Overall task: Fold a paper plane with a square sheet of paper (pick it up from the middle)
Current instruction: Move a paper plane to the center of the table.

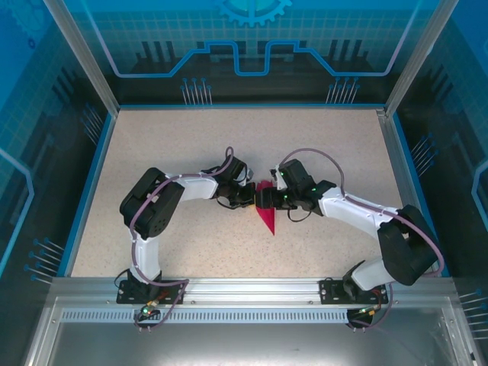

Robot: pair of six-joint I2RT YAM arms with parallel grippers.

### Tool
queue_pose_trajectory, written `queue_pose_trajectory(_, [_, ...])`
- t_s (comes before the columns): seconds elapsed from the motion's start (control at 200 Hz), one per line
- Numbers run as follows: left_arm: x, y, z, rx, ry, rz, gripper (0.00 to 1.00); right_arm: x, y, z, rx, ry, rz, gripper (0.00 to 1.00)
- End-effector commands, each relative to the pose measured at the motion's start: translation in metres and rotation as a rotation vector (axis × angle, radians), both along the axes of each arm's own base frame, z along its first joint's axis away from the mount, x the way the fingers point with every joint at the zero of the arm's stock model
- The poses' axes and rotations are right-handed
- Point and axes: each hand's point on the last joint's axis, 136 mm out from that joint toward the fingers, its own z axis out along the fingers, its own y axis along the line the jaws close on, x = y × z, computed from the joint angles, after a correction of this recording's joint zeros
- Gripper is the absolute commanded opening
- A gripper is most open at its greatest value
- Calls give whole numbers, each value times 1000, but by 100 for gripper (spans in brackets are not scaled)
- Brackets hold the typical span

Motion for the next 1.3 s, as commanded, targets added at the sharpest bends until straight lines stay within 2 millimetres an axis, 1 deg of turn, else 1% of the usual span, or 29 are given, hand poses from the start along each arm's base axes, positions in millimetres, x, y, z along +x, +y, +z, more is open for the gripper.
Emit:
queue_pose_trajectory(0.0, [2,2,-1,11,11,7,0,3,1,-11,-51,16,3,66])
queue_pose_trajectory(0.015, [2,2,-1,12,12,8,0,6,2,-9,-53,11,0,66])
queue_pose_trajectory(0.085, [2,3,-2,17,14,10,0,9,-1,-16,-89,26,-15,66])
queue_pose_trajectory(0.23, [1,4,-4,20,18,11,0,7,-7,-27,-135,58,-25,66])
queue_pose_trajectory(0.425, [1,3,-4,19,22,12,0,-2,-10,-35,-157,91,-19,66])
queue_pose_trajectory(0.615, [1,4,-6,20,26,13,0,-13,-10,-42,-182,128,-29,63])
queue_pose_trajectory(0.84, [1,3,-6,18,27,11,0,-21,-8,-49,-198,158,-44,58])
queue_pose_trajectory(0.995, [1,3,-5,18,27,12,0,-23,-9,-59,-241,175,-53,53])
queue_pose_trajectory(1.15, [1,3,-4,19,24,9,0,-21,-7,-66,-260,181,-61,49])
queue_pose_trajectory(1.296, [0,4,-4,23,24,10,0,-17,-7,-66,-264,171,-81,43])
